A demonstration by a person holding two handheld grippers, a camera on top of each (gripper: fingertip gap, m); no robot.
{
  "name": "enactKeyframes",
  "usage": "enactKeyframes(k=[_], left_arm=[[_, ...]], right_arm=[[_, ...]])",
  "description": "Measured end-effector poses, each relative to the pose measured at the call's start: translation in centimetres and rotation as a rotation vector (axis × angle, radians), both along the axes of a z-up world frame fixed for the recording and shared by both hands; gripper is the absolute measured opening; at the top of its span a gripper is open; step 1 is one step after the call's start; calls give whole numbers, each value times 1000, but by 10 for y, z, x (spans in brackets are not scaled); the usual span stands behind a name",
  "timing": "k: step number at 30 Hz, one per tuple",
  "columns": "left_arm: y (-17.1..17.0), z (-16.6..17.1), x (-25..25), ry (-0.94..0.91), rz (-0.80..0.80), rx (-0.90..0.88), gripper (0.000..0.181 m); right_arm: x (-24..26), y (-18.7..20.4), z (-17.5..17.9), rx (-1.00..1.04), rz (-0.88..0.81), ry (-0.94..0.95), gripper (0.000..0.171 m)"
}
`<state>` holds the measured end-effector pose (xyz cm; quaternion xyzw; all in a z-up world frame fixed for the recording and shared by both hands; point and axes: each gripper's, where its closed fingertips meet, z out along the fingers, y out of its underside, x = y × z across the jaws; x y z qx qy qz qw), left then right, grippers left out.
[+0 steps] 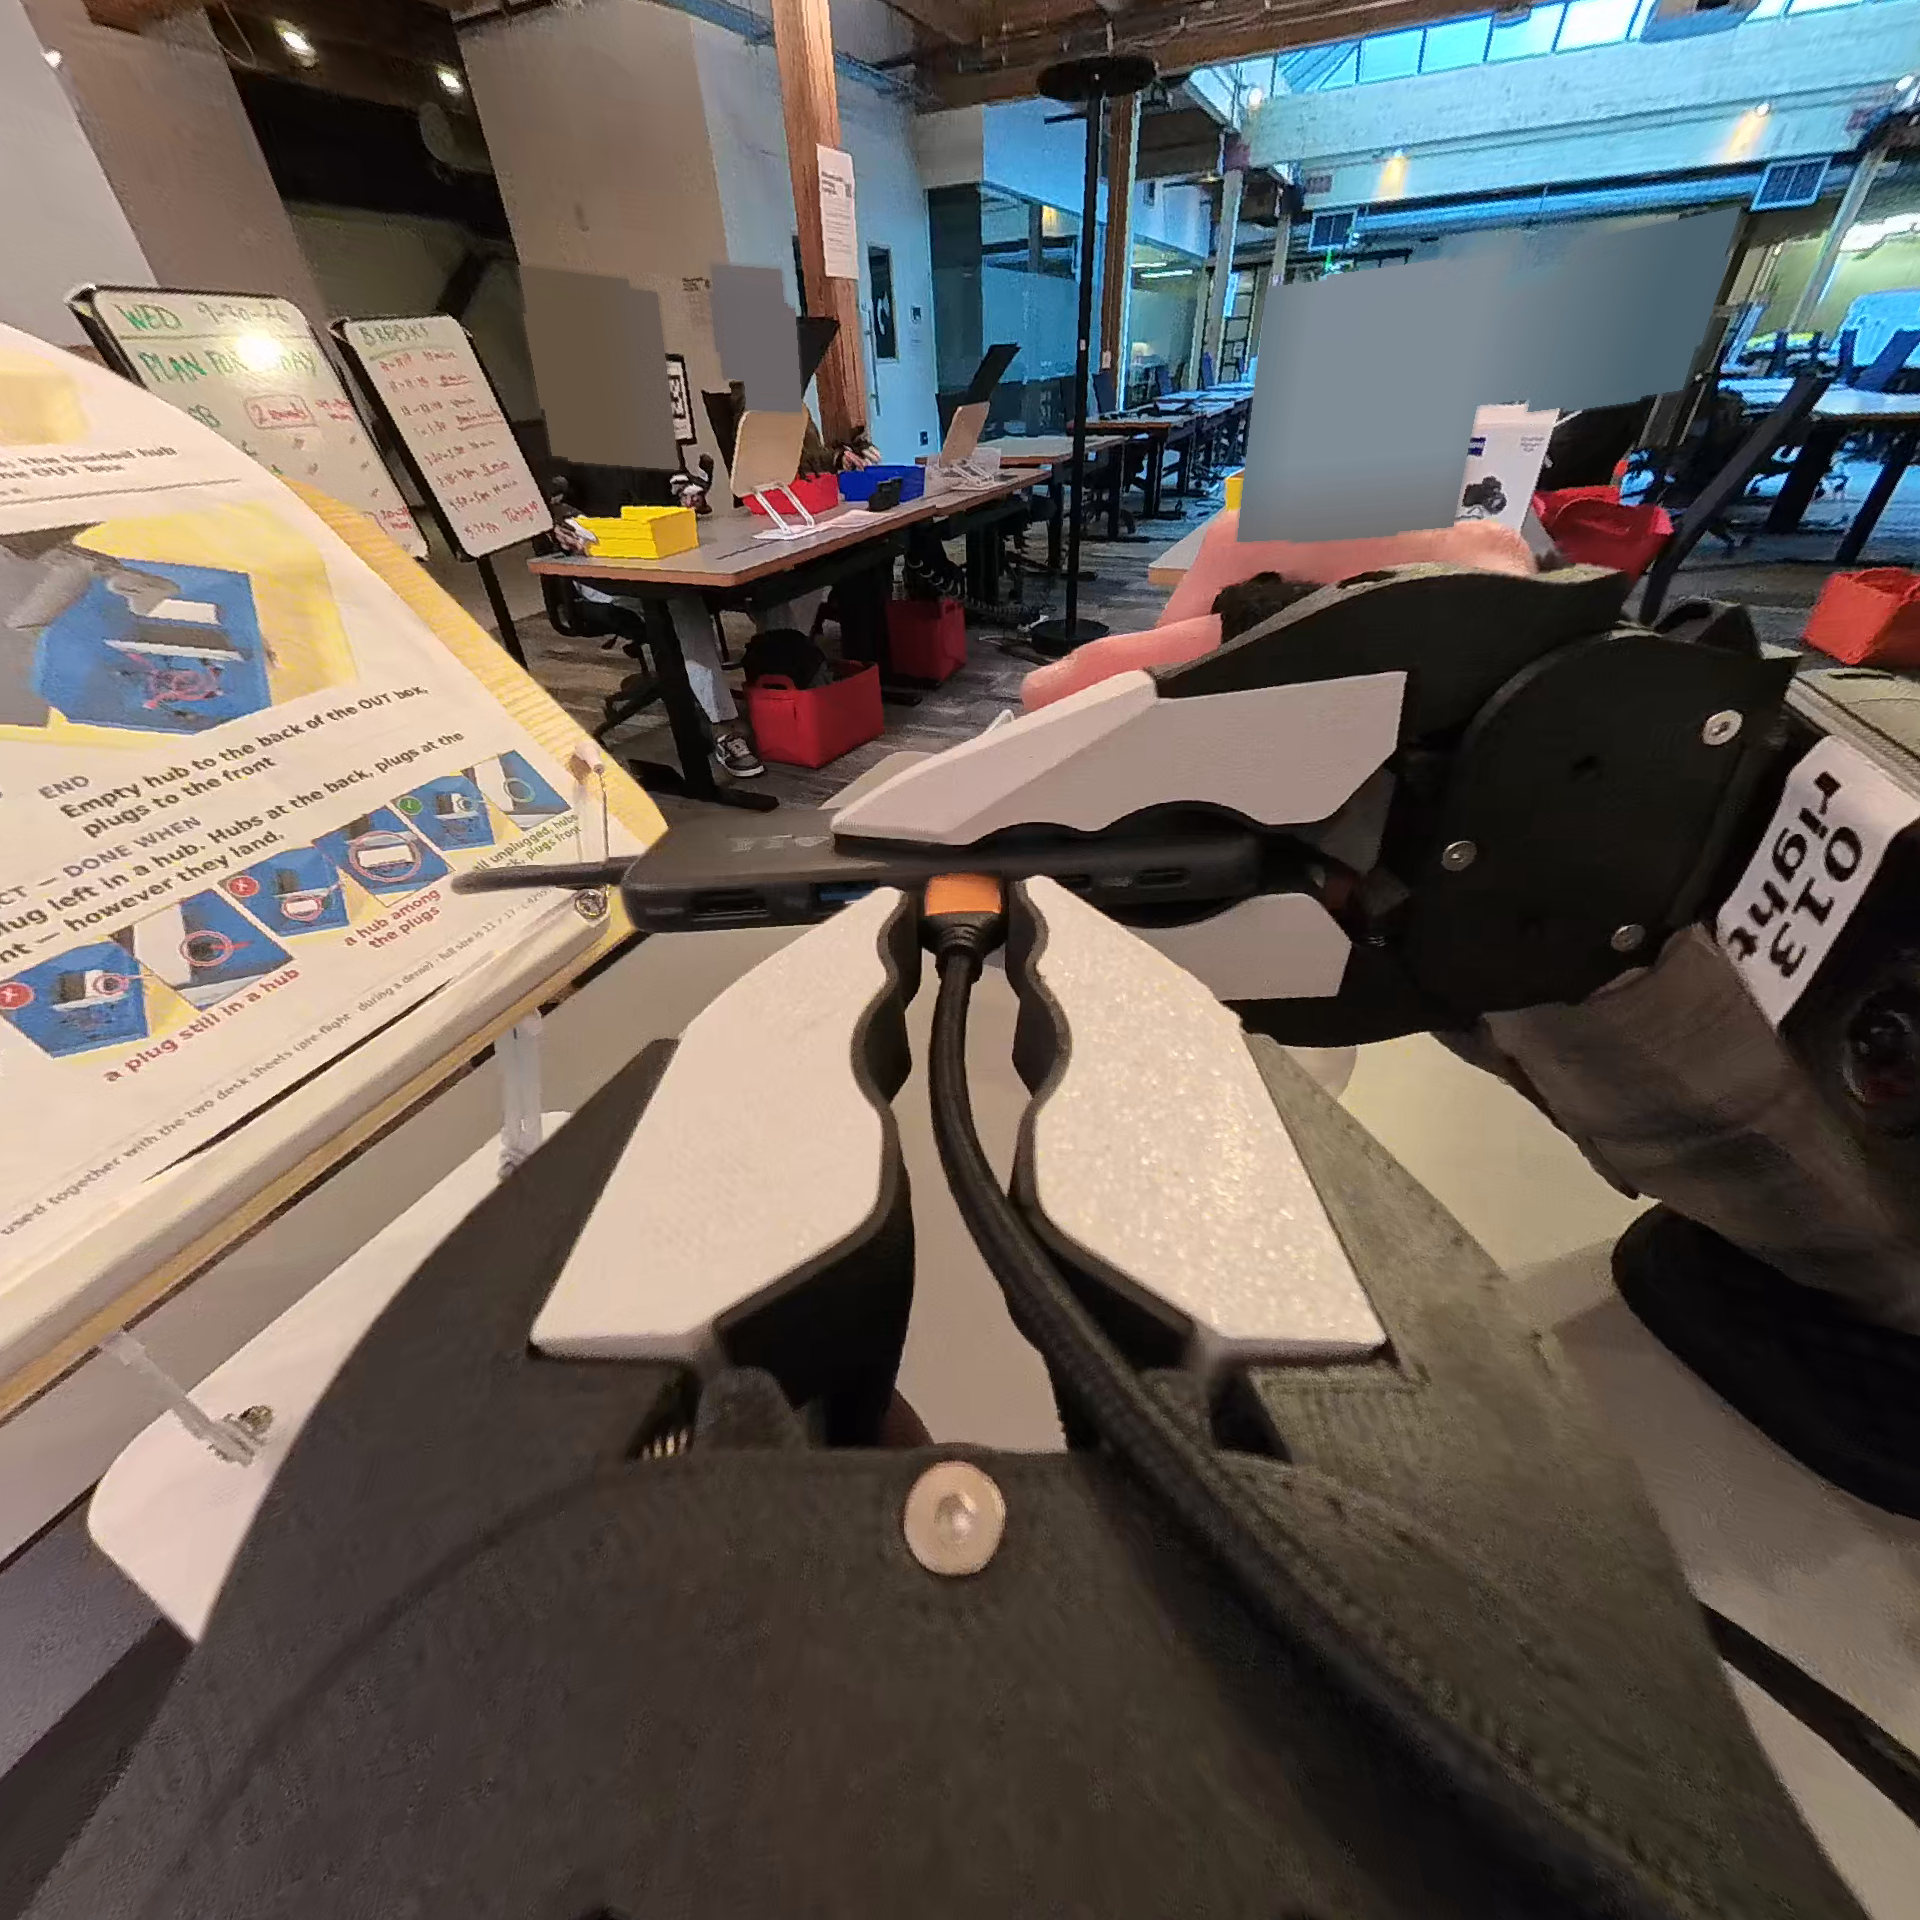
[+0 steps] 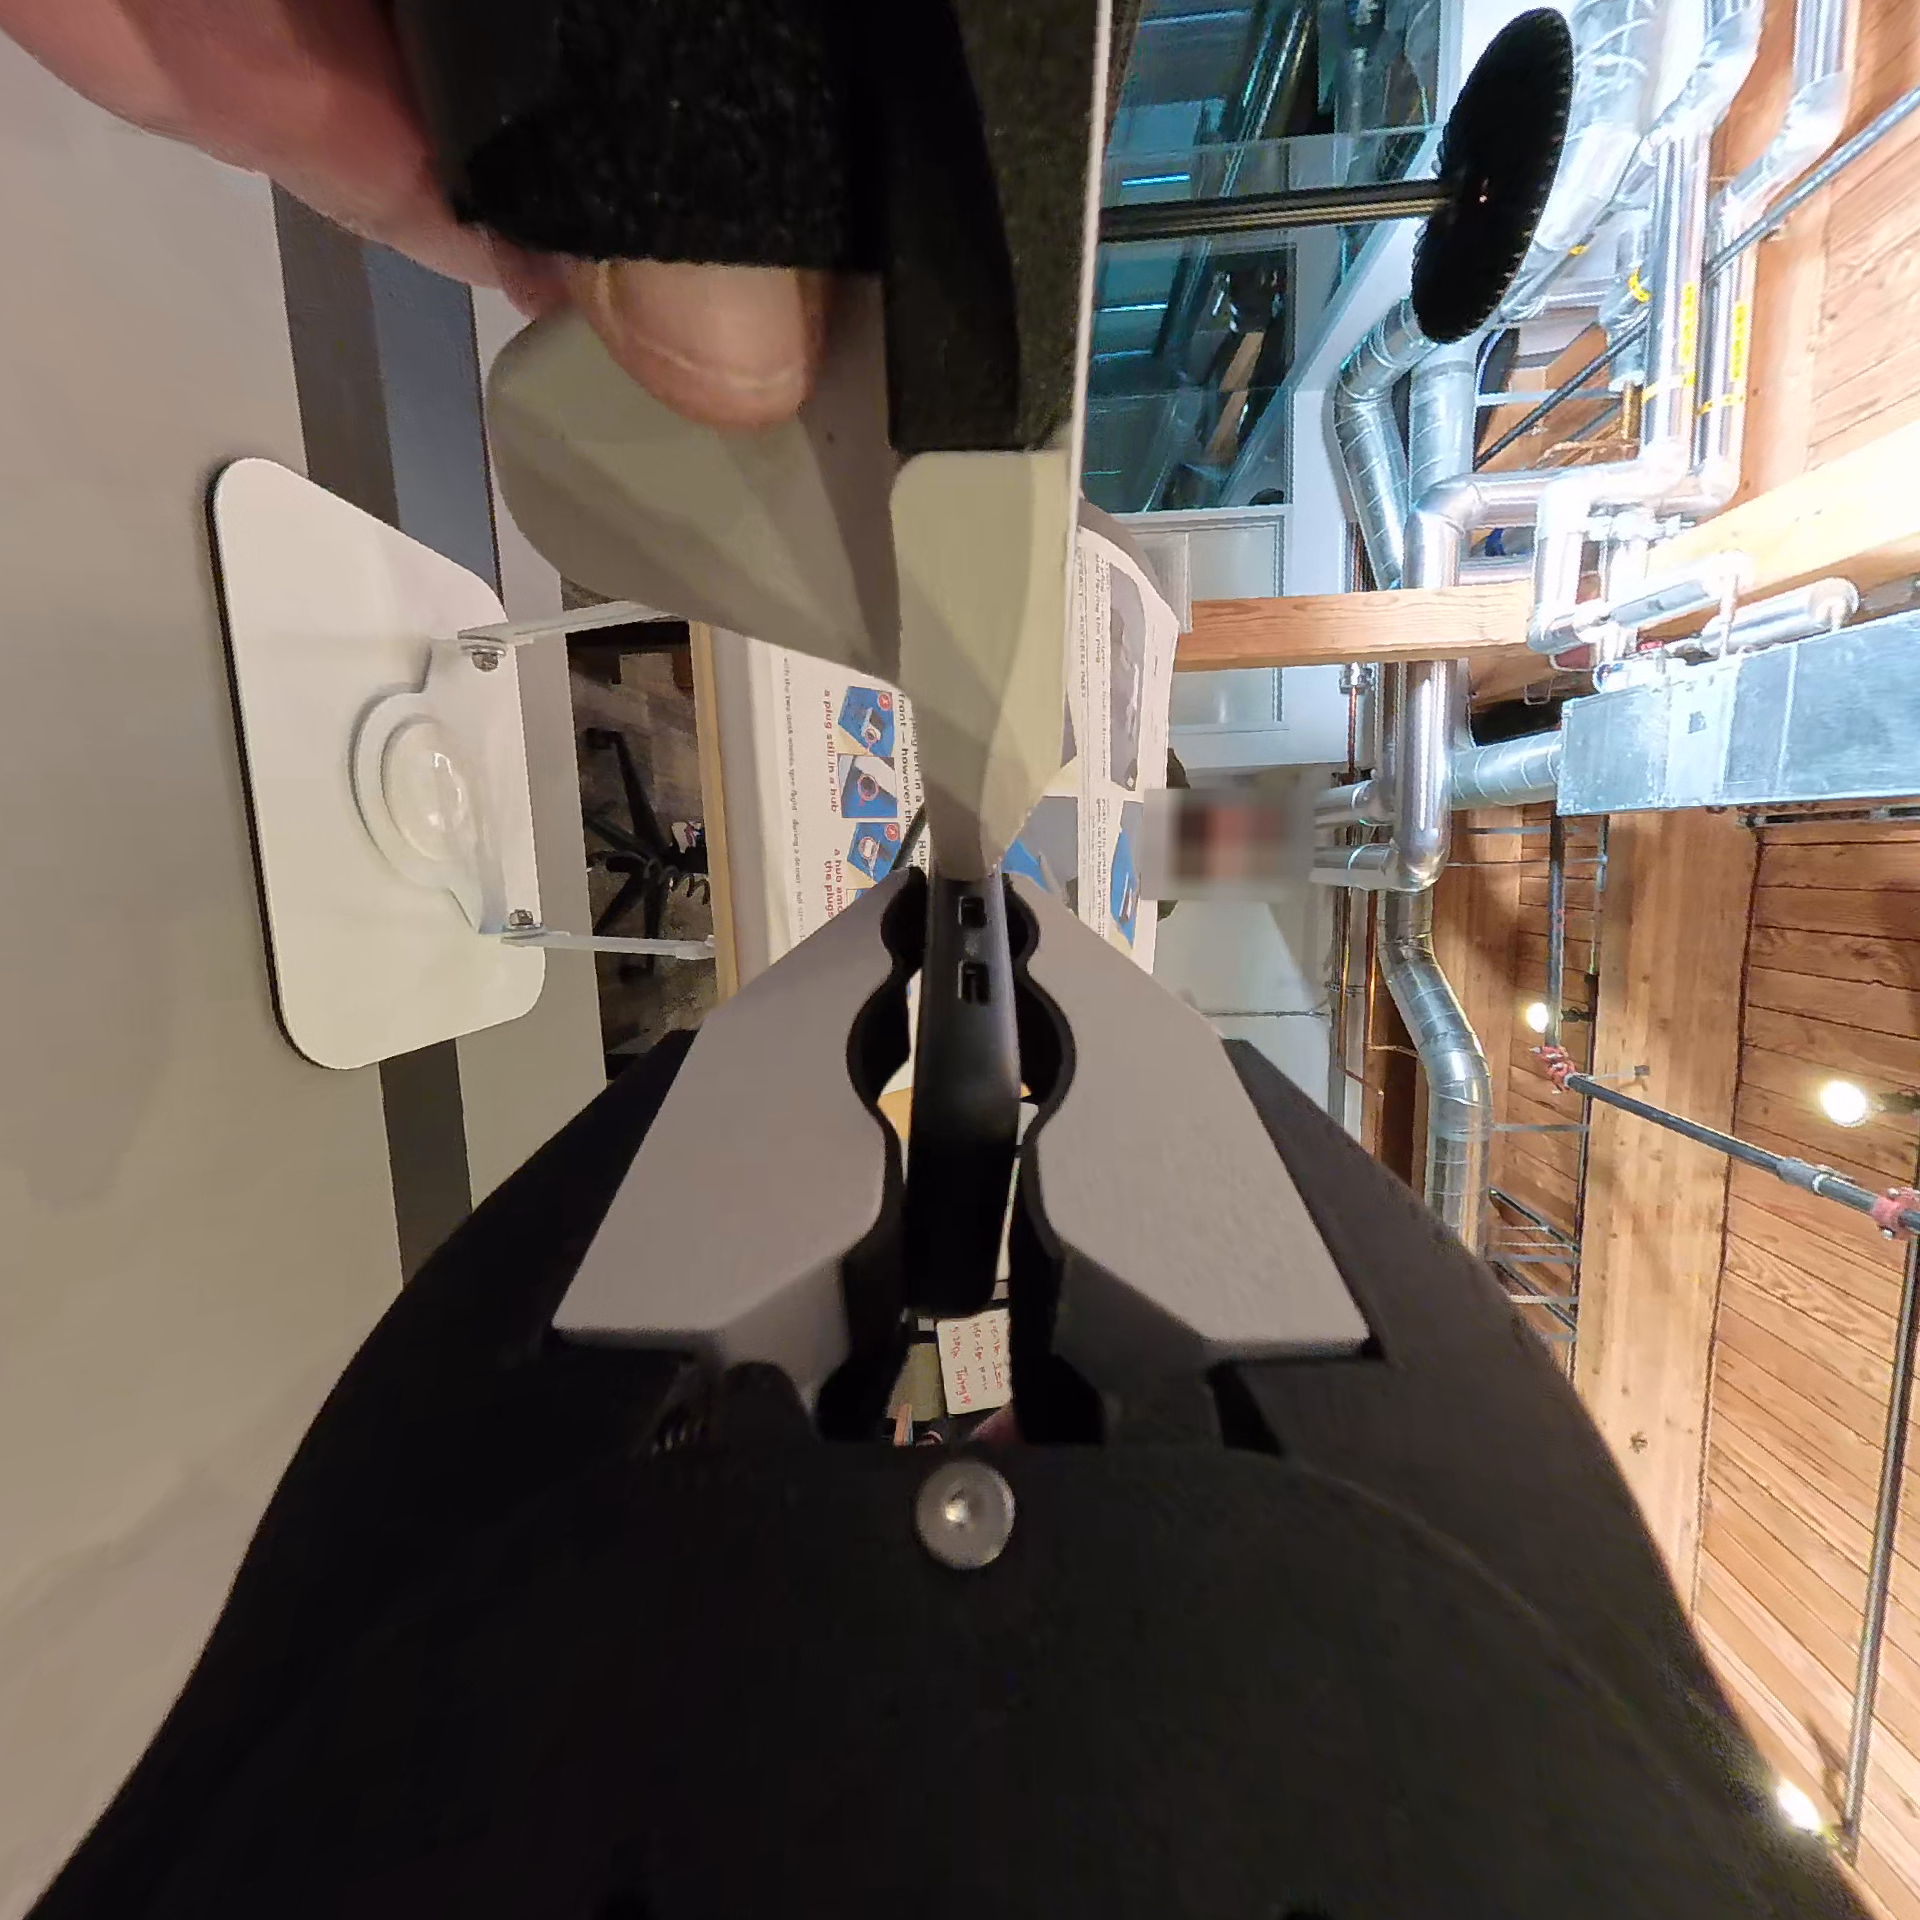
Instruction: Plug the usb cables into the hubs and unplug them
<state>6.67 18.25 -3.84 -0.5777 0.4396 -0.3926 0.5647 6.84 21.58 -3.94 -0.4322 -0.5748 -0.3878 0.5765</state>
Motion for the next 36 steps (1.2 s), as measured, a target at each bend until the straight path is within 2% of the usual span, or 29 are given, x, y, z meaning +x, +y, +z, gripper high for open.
enactKeyframes(k=[8,11,14,28,33,36], left_arm=[[1,2,0,-14,7,33,16],[-1,3,2,-6,17,55,28],[2,4,0,5,51,90,16],[3,7,3,-41,105,76,16],[1,4,1,-1,64,82,16],[-4,5,-1,-2,-26,81,16]], right_arm=[[1,2,3,23,-20,3,10],[2,2,3,28,-32,-6,10],[1,1,4,34,-33,-10,10],[5,3,9,45,-47,30,10],[3,1,6,23,-27,22,10],[0,-4,7,15,11,24,10]])
